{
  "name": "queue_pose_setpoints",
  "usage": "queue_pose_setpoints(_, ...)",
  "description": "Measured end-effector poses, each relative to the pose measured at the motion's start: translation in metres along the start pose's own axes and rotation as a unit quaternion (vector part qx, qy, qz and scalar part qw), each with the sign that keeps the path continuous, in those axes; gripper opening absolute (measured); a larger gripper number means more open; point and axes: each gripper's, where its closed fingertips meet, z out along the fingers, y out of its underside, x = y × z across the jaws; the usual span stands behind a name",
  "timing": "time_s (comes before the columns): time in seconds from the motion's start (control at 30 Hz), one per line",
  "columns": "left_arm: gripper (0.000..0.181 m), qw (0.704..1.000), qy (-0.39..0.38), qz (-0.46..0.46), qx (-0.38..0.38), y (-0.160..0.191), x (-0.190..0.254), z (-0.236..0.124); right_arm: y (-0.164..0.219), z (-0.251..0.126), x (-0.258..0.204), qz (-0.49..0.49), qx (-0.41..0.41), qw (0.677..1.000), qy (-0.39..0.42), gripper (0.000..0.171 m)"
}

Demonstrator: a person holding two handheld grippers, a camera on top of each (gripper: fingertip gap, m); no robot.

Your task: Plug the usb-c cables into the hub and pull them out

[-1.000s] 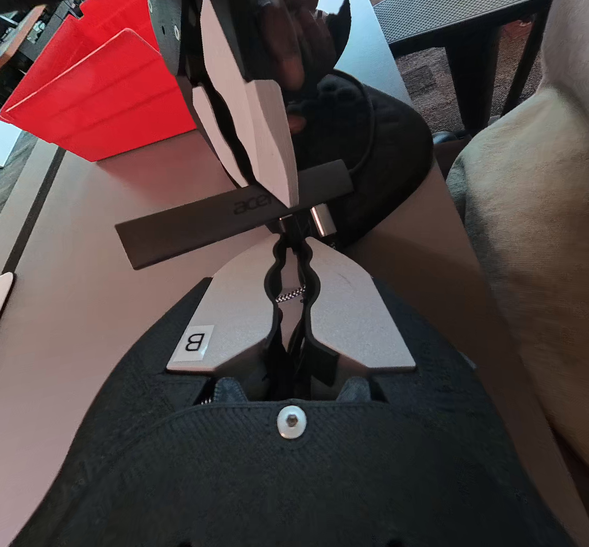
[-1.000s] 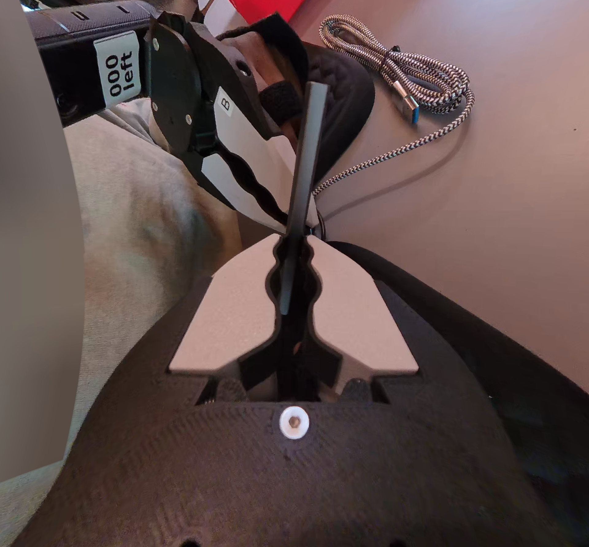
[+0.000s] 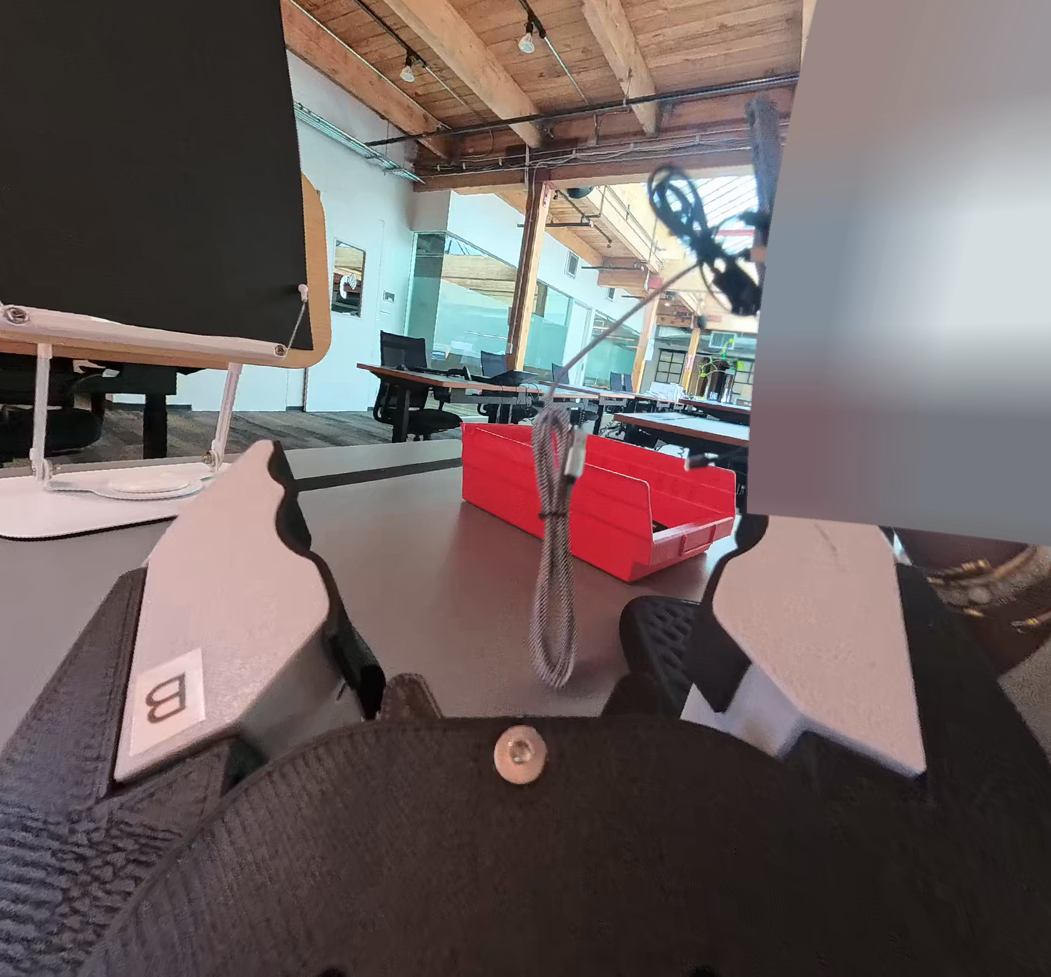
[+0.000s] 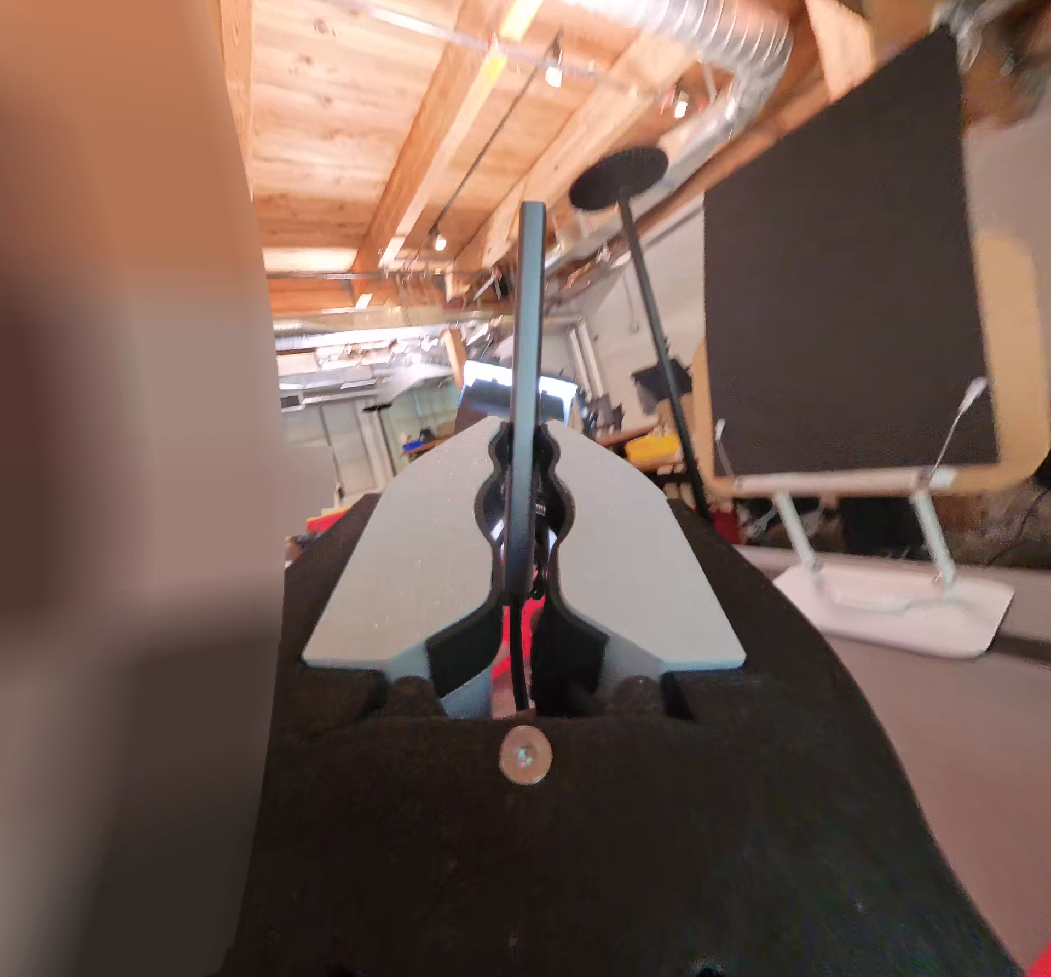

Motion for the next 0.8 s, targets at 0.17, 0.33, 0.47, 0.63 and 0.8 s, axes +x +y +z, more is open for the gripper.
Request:
queue_pose_setpoints(0.17,0.145,1.0,-0.004,0.004,0.005,-0.002,-0.002,-0.001,-0.086,0.009,0.006,-0.081,0.112,0.99,0.029,0.008)
queue_pose_setpoints(0.33,0.145,1.0,0.002,0.019,-0.007,0.002,0.002,0.0,-0.165,0.001,0.019,-0.176,0.199,0.961,0.082,0.008)
queue_pose_setpoints(0.47,0.145,0.999,-0.013,0.021,-0.02,0.006,-0.002,0.001,-0.18,-0.003,0.051,-0.201,0.177,0.954,0.137,0.008)
queue_pose_setpoints(0.63,0.145,0.999,-0.044,-0.017,-0.001,-0.001,-0.016,-0.002,-0.136,-0.033,0.122,-0.217,0.074,0.93,0.287,0.008)
queue_pose_setpoints(0.8,0.145,0.997,-0.042,-0.067,0.005,-0.001,-0.021,-0.002,-0.059,-0.076,0.192,-0.192,-0.045,0.897,0.395,0.008)
